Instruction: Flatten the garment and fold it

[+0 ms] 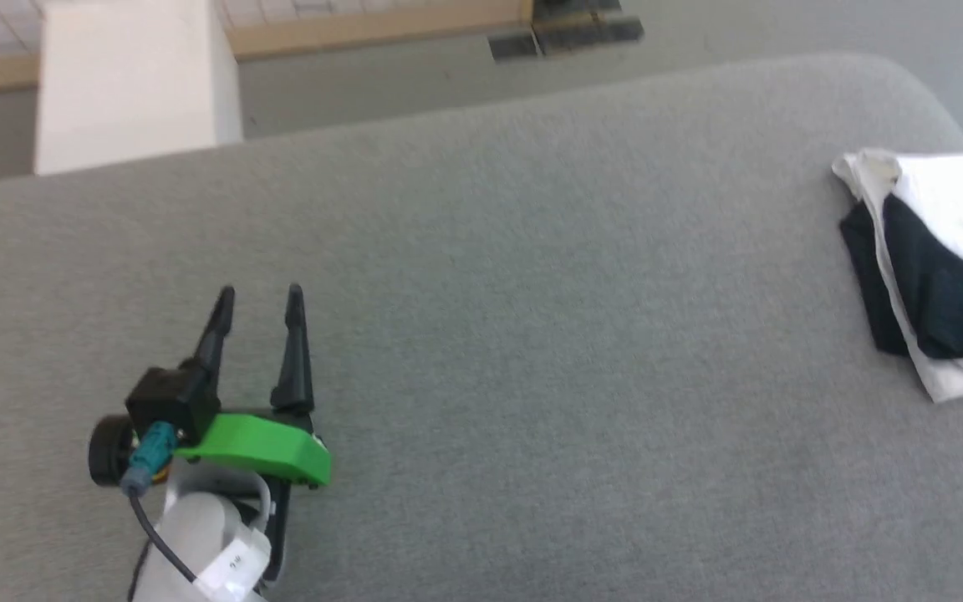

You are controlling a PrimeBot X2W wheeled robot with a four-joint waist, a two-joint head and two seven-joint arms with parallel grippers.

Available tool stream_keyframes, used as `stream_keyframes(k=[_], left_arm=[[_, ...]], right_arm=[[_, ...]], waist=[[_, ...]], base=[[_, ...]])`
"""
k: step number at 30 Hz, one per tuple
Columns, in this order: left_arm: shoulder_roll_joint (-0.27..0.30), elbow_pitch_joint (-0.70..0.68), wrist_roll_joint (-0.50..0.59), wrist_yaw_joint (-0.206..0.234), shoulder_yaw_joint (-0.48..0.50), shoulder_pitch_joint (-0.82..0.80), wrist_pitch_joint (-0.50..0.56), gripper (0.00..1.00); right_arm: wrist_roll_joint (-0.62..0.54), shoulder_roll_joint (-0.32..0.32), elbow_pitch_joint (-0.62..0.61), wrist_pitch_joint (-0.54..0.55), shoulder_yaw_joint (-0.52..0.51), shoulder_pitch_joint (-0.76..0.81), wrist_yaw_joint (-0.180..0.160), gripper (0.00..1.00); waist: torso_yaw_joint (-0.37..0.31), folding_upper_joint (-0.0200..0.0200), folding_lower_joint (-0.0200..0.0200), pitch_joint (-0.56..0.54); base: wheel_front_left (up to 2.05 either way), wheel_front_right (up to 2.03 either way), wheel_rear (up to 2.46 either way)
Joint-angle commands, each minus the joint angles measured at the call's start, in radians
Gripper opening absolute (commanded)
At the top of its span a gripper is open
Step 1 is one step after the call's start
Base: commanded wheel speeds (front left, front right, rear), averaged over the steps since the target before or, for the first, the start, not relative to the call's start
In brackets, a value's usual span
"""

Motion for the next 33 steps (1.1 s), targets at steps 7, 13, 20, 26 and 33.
stream_keyframes(k=[7, 13, 20, 26, 33], left_arm=[[-0.014, 0.050, -0.043, 0.002, -0.015, 0.029, -0.007, 1.00], [-0.019, 0.071, -0.053, 0.004, -0.030, 0.049, -0.008, 1.00], [-0.022, 0.084, -0.055, 0.005, -0.041, 0.078, -0.008, 1.00], [-0.023, 0.096, -0.056, 0.003, -0.053, 0.094, -0.008, 1.00], [-0.024, 0.103, -0.058, 0.005, -0.059, 0.104, -0.008, 1.00]], right_arm=[[0.101, 0.129, -0.307, -0.010, 0.042, 0.235, -0.002, 1.00], [0.145, 0.218, -0.440, -0.014, 0.094, 0.374, -0.002, 1.00], [0.145, 0.273, -0.474, -0.044, 0.131, 0.475, -0.002, 1.00], [0.134, 0.285, -0.450, -0.080, 0.136, 0.526, -0.002, 1.00], [0.164, 0.287, -0.440, -0.092, 0.147, 0.564, -0.002, 1.00]], waist=[[0.166, -0.0001, 0.0001, -0.166], [0.214, -0.0001, 0.0001, -0.198], [0.248, -0.0001, 0.0001, -0.223], [0.269, -0.0001, 0.0001, -0.228], [0.272, -0.0001, 0.0001, -0.229]], base=[[0.00, 0.00, 0.00], [0.00, 0.00, 0.00], [0.00, 0.00, 0.00], [0.00, 0.00, 0.00], [0.00, 0.00, 0.00]])
